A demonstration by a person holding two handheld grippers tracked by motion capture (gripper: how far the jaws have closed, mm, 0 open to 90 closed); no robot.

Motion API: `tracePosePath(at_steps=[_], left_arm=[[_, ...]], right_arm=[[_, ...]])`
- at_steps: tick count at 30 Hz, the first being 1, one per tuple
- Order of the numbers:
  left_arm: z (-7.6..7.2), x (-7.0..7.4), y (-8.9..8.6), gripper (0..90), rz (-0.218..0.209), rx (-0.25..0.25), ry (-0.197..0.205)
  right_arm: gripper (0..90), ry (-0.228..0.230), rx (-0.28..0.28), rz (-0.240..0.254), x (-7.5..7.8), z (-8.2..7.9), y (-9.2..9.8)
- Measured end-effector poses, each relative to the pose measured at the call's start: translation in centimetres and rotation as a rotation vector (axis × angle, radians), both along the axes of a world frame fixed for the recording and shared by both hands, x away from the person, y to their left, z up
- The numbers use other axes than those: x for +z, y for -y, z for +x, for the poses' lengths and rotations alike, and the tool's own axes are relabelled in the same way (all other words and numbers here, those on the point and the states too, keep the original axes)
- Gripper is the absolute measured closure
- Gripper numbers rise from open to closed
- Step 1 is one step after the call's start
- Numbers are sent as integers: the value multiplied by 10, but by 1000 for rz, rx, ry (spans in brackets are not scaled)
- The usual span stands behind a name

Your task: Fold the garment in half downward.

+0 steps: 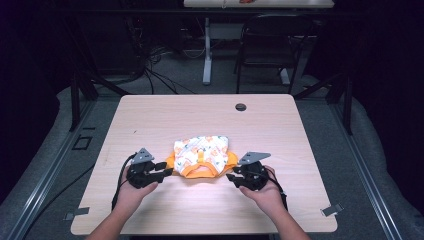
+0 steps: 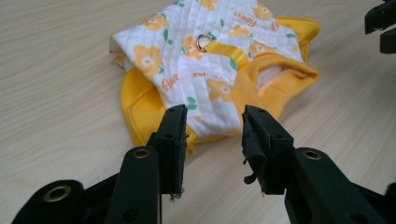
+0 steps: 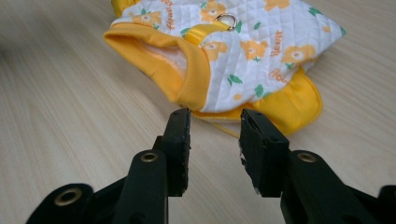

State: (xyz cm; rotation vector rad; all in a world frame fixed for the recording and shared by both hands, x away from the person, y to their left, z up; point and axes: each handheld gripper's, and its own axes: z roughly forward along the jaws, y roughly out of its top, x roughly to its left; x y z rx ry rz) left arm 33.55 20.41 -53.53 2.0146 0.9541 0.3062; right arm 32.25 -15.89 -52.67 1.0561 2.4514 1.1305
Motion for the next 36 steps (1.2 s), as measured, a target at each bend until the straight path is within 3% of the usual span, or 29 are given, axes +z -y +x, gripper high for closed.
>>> tracePosePath(at_steps=[4, 12, 16, 19, 21, 24, 30, 34, 36], left_arm=[[-9, -6, -5, 581, 30, 5, 2], [-20, -17, -9, 551, 16, -10, -1], [-23, -25, -8, 543, 24, -23, -10], [-25, -31, -8, 542, 62, -29, -4], [-26, -33, -8, 540, 72, -31, 1], [-26, -35, -11, 535, 57, -18, -9], [-24, -36, -19, 511, 24, 22, -10], [-21, -39, -25, 509, 36, 52, -24], [-19, -41, -27, 504, 36, 75, -22]], right_arm=[[602, -10, -19, 23, -1, -6, 8], [575, 8, -8, -29, -13, -23, 15], [557, 16, 11, -34, -18, -27, 14], [556, 22, 8, -51, -24, -29, 12], [556, 14, 2, -25, -30, -29, 13], [552, 10, 4, -21, -32, -29, 14], [543, 19, -55, 1, -37, -26, 21], [537, 21, -87, 14, -40, -24, 26], [536, 22, -85, -7, -41, -24, 27]])
